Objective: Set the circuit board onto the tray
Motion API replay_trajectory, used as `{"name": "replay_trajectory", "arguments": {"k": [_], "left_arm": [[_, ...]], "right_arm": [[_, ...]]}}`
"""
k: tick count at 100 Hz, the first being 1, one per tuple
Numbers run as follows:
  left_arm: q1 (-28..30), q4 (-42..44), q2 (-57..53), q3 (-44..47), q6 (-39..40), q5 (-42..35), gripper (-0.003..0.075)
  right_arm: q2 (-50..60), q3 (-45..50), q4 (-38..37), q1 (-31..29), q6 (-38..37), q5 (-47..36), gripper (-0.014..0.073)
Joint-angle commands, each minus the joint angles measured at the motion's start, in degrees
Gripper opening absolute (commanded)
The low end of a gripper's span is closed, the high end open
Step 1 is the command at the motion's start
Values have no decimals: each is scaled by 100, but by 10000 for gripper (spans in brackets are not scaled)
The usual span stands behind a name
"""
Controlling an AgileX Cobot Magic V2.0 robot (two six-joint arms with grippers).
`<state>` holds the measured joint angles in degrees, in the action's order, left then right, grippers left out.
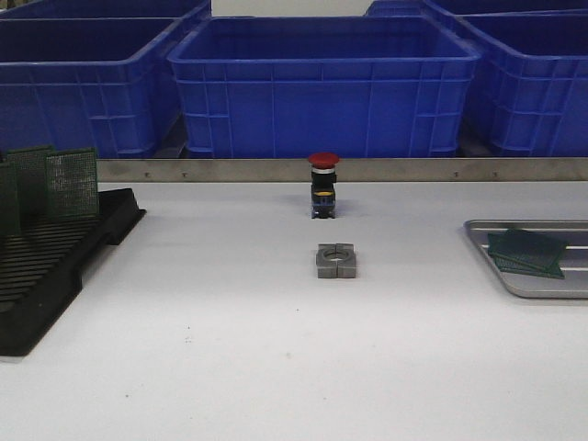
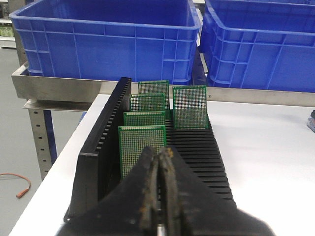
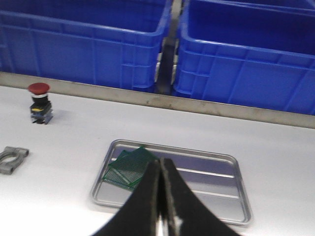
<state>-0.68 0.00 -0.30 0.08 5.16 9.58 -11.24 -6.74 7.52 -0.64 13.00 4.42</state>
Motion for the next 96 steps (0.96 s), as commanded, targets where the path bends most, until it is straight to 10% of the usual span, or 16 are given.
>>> {"name": "replay_trajectory", "arguments": {"k": [1, 96], "left_arm": [[-32, 0, -176, 274, 19, -447, -20], [-32, 0, -176, 274, 19, -436, -20]], "right_arm": [[251, 240, -1346, -27, -1384, -864, -113], [1338, 766, -1400, -293, -1590, -573, -113]]}}
